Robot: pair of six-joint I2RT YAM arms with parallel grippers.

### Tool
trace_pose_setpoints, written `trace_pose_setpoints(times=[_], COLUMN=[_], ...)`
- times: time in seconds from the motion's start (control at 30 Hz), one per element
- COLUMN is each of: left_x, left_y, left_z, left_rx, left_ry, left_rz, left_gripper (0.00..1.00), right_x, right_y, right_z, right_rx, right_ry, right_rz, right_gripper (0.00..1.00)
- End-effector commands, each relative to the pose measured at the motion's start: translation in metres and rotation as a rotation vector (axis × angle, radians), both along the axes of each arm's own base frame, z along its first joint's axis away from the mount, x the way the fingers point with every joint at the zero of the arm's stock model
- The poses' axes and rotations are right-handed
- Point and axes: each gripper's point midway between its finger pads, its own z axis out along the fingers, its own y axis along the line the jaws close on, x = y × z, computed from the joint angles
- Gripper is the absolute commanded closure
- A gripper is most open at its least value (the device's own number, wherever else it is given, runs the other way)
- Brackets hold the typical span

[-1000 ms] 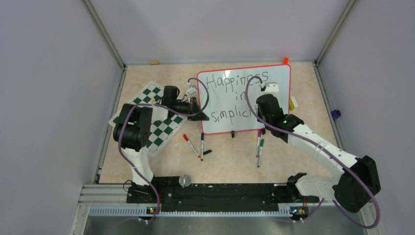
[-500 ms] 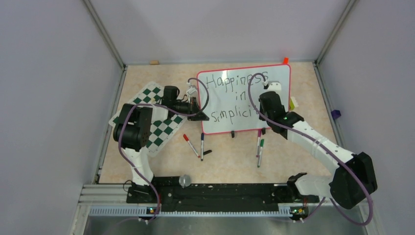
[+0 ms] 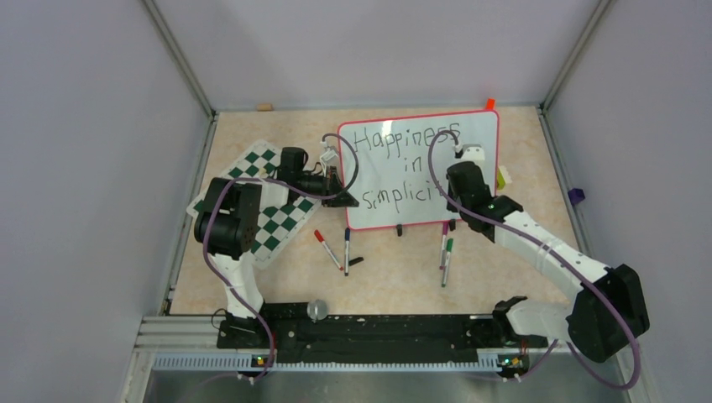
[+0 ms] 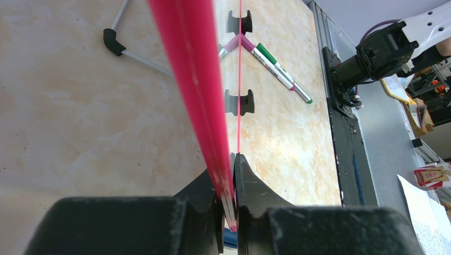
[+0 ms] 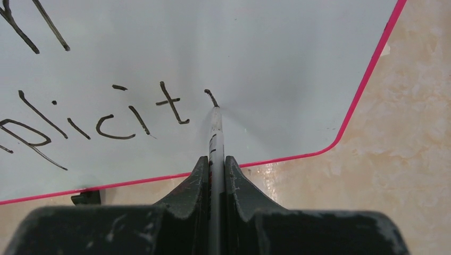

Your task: Write a sentence on the whiteboard

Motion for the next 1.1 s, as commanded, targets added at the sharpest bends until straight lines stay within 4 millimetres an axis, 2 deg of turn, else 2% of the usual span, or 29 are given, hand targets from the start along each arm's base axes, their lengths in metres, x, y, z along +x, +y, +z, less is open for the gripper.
trace_pose_setpoints(times=[0.0, 0.23, 0.63, 1.07], left_x=[-0.020, -0.020, -0.020, -0.020], left_y=[0.000, 0.000, 0.000, 0.000], left_z=[-0.034, -0.035, -0.035, -0.035], left_rx=[0.066, 0.066, 0.066, 0.064], left_ry=[0.060, 0.060, 0.063, 0.062], left_rz=[-0.014, -0.014, -0.015, -0.016], left_gripper=[1.00, 1.00, 1.00, 1.00], right_x=[0.002, 0.013, 0.028, -0.006], right_y=[-0.008, -0.011, -0.001, -0.012], right_z=[0.008, 0.018, 0.037, -0.006], right_rx=[0.012, -0.006, 0.018, 0.016], right_ry=[-0.030, -0.053, -0.092, 0.026], right_rz=[-0.042, -0.075, -0.050, -0.062], right_gripper=[1.00, 1.00, 1.00, 1.00])
